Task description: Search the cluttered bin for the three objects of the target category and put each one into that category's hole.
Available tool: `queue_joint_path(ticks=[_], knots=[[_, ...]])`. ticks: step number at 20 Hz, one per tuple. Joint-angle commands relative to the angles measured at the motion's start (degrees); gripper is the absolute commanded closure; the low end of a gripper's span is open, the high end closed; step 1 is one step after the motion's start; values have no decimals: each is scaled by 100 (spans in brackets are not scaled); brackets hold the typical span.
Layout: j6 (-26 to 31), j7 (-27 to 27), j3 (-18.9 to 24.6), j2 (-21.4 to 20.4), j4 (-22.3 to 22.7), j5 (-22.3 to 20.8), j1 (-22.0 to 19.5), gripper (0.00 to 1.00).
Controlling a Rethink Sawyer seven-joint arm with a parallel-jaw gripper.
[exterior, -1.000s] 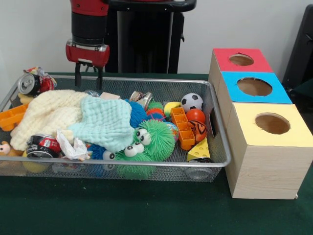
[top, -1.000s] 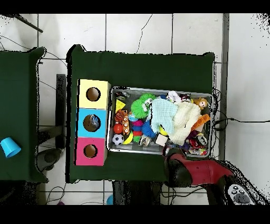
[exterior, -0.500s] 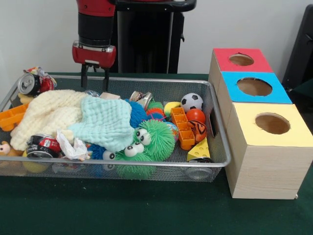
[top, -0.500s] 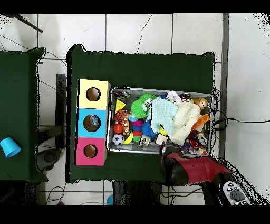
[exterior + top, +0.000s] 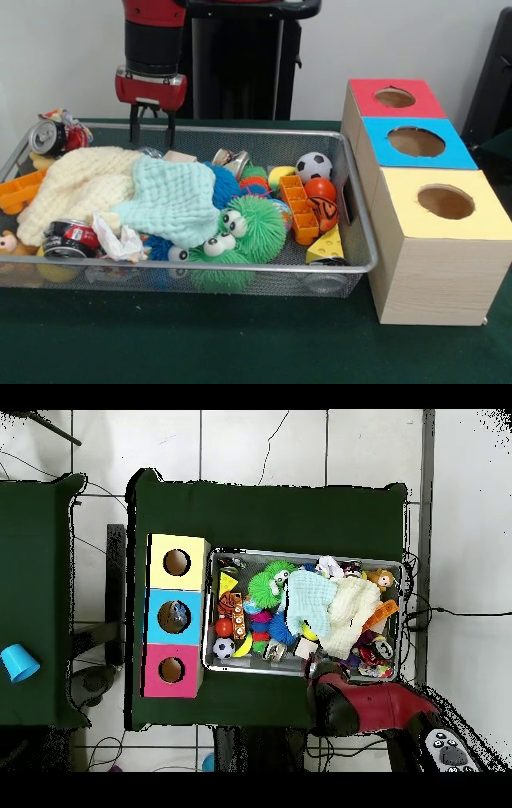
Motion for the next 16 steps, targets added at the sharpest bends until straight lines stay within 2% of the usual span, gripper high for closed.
queue_joint_path(ticks=[1,7,16], knots=[[67,226,320,246,-571,53,-153,0],[-115,246,279,297,-575,-42,-173,0],[-531,449,-136,498,-711,-80,116,0]])
